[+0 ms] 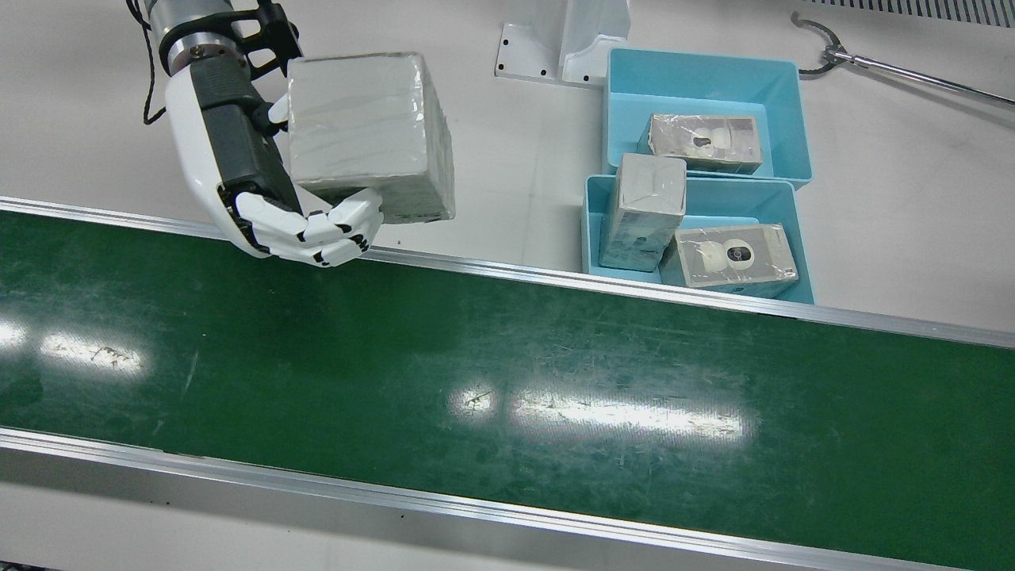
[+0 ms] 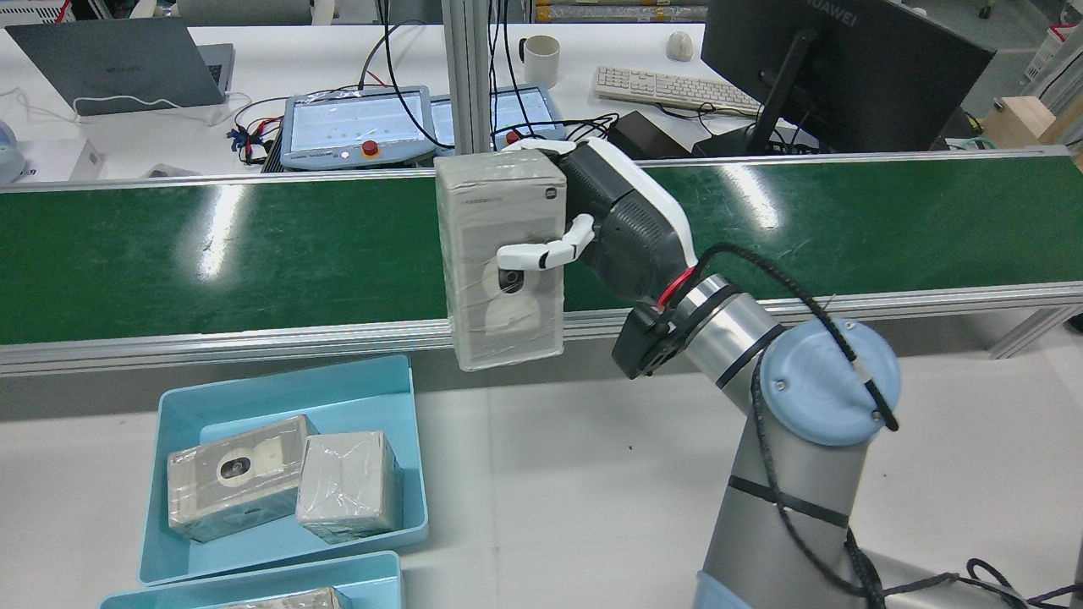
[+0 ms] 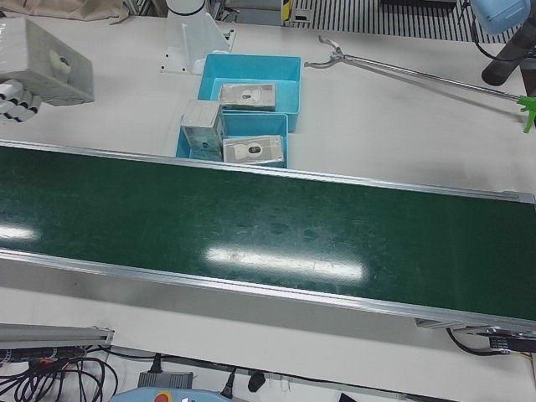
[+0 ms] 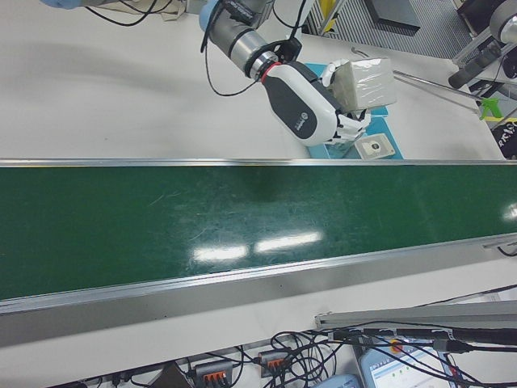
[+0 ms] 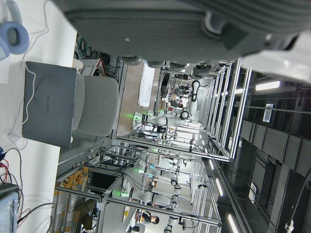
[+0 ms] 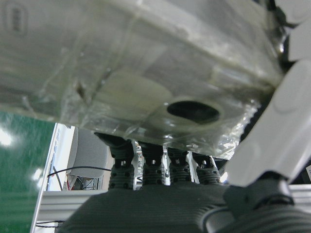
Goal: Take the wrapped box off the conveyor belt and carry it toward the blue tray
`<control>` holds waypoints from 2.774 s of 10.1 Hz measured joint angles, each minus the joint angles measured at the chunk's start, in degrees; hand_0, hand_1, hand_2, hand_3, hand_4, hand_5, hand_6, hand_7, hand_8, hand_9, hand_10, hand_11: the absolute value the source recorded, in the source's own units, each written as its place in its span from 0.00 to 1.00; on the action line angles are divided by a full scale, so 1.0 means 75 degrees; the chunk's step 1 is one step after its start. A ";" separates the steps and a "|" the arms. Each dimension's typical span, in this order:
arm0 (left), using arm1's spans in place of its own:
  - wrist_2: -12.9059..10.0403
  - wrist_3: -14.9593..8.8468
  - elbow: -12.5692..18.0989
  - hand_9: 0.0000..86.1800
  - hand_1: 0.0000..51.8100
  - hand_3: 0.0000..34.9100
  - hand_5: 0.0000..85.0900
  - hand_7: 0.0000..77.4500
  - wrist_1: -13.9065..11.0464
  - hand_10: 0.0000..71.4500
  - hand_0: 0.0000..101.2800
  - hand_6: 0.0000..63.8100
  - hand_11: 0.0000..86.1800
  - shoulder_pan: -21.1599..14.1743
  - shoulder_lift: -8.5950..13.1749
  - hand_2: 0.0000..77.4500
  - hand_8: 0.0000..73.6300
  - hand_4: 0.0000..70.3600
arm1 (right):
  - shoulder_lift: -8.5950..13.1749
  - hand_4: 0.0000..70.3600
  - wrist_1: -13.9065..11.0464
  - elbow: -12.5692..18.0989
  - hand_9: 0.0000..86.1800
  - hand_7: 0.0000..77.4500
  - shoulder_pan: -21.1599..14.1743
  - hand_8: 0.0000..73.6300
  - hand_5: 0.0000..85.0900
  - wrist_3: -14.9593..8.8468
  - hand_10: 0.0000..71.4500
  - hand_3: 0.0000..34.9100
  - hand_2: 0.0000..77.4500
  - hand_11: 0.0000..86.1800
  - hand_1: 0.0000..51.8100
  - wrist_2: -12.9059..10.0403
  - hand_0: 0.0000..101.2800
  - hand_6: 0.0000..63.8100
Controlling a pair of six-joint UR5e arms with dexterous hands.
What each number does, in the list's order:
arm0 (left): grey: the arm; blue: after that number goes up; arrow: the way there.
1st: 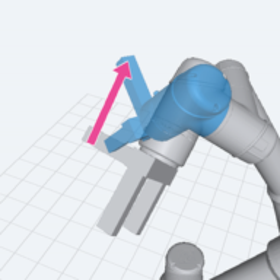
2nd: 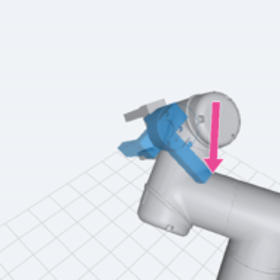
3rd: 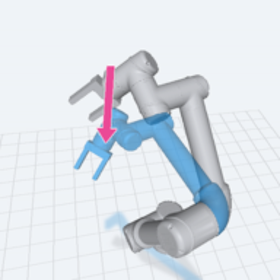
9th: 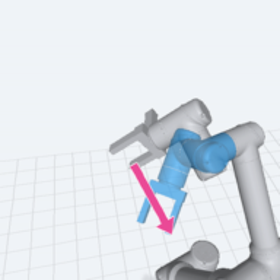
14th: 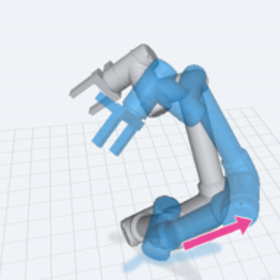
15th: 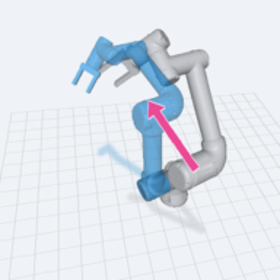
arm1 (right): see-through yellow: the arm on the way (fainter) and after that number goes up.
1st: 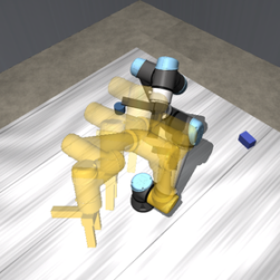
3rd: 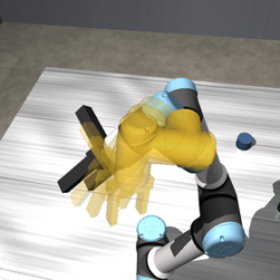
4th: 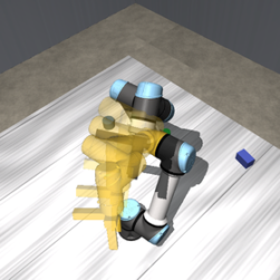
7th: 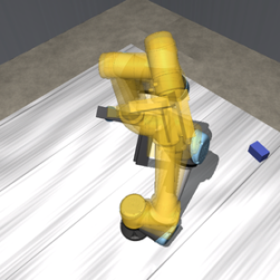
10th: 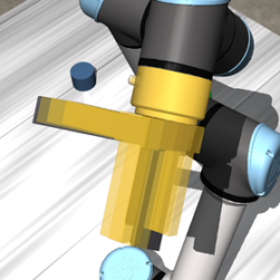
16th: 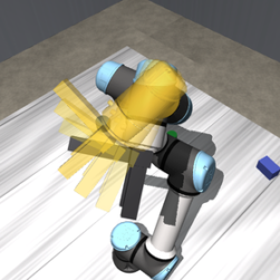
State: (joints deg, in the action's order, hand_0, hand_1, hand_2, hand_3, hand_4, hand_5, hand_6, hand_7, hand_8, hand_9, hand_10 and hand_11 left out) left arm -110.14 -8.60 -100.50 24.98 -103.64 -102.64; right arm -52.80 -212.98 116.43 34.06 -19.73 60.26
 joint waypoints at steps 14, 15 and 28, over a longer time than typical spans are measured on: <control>0.0000 0.0000 0.0000 0.00 0.00 0.00 0.01 0.01 0.0000 0.01 0.00 0.00 0.00 0.0000 0.0000 0.01 0.01 0.00 | 0.2722 0.53 0.2998 -0.4592 0.00 0.92 -0.1352 0.36 0.49 -0.1721 0.24 0.15 0.31 0.00 0.12 -0.0327 0.48 0.47; 0.0000 0.0000 0.0000 0.00 0.00 0.00 0.01 0.01 0.0000 0.01 0.00 0.00 0.00 0.0000 0.0000 0.01 0.01 0.00 | 0.2718 0.44 0.2995 -0.4577 0.00 0.04 -0.1358 0.00 0.43 -0.1720 0.00 0.24 0.16 0.00 0.33 -0.0312 0.46 0.25; 0.0000 0.0000 0.0000 0.00 0.00 0.00 0.01 0.01 0.0000 0.01 0.00 0.00 0.00 0.0000 -0.0001 0.01 0.01 0.00 | -0.2266 0.67 0.1189 -0.0265 0.40 0.82 0.2035 0.40 0.70 0.1850 0.34 0.06 0.61 0.18 0.39 0.1127 0.55 0.58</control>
State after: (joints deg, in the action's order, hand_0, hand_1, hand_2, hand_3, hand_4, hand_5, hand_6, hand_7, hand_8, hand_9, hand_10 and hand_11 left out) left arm -110.14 -8.60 -100.51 24.98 -103.65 -102.64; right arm -69.79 -204.05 114.45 49.32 -5.85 68.72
